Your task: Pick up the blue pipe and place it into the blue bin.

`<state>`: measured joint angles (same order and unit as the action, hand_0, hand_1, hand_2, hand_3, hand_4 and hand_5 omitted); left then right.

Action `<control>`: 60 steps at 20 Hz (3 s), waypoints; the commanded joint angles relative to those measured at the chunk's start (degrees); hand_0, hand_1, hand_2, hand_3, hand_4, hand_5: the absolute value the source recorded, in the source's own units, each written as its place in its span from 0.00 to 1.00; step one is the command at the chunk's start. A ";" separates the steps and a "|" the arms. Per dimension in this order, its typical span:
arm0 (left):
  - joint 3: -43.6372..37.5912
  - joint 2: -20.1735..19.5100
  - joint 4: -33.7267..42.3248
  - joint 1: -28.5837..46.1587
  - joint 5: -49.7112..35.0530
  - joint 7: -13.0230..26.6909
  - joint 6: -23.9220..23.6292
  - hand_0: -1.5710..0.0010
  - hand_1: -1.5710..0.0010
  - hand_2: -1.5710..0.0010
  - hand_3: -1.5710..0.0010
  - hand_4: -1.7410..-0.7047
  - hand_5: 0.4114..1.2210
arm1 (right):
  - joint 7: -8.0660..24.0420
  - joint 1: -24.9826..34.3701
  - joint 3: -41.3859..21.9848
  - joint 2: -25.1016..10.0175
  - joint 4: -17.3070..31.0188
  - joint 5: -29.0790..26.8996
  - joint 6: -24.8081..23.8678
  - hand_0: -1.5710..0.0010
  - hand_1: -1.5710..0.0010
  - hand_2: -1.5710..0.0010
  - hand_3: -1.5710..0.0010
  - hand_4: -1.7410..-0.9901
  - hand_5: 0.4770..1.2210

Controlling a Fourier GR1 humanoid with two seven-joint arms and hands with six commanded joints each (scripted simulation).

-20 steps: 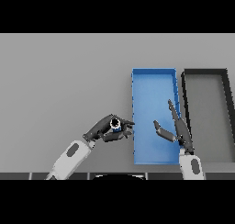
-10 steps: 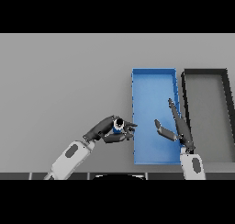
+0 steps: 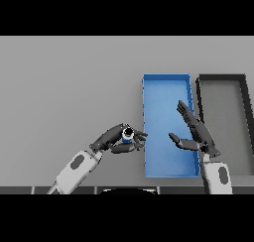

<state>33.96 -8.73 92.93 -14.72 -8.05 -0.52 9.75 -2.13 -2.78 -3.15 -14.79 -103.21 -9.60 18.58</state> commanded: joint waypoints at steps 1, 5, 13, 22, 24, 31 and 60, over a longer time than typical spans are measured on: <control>0.35 0.08 -0.40 0.40 0.66 -0.30 -0.17 0.00 0.00 0.00 0.08 0.01 1.00 | 2.37 0.50 -0.38 -1.17 -2.07 -3.63 2.23 1.00 1.00 1.00 1.00 0.63 0.08; 0.29 -0.19 -0.45 0.03 1.14 0.15 0.09 0.00 0.00 0.00 0.08 0.01 1.00 | 9.89 5.79 -3.58 -5.70 -7.99 -12.73 8.27 1.00 1.00 1.00 1.00 0.55 0.04; 0.27 0.34 0.00 -0.61 1.26 1.12 0.40 0.00 0.00 0.00 0.08 0.01 1.00 | 19.03 18.34 -10.57 -7.86 -11.59 -17.78 12.02 1.00 1.00 1.00 1.00 0.56 0.01; -0.72 0.60 -1.95 -1.47 1.26 -1.75 2.97 0.00 0.00 0.00 0.02 0.22 1.00 | 23.47 30.03 -17.71 -0.47 -4.33 -13.17 13.40 1.00 1.00 1.00 1.00 0.70 0.04; -0.60 0.75 -1.98 -1.13 2.43 -2.56 2.82 0.00 0.00 0.00 0.01 0.25 1.00 | 24.28 31.34 -18.30 0.48 -2.79 -13.63 13.93 1.00 1.00 1.00 1.00 0.71 0.03; 0.32 -0.61 -0.22 -1.33 6.87 2.79 1.36 0.00 0.02 0.00 0.23 0.07 1.00 | 22.89 36.99 -20.29 3.91 1.90 -14.23 15.45 0.45 0.44 0.44 0.51 0.34 0.05; -5.12 3.25 -1.41 1.47 12.44 2.08 7.63 0.96 0.97 0.97 0.97 0.83 0.30 | 16.55 38.29 -25.12 0.27 0.89 -15.64 7.52 0.00 0.00 0.00 0.00 0.34 1.00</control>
<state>28.83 -5.51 91.50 -13.23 4.39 1.58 17.39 14.39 35.51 -28.27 -14.52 -102.32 -25.34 26.10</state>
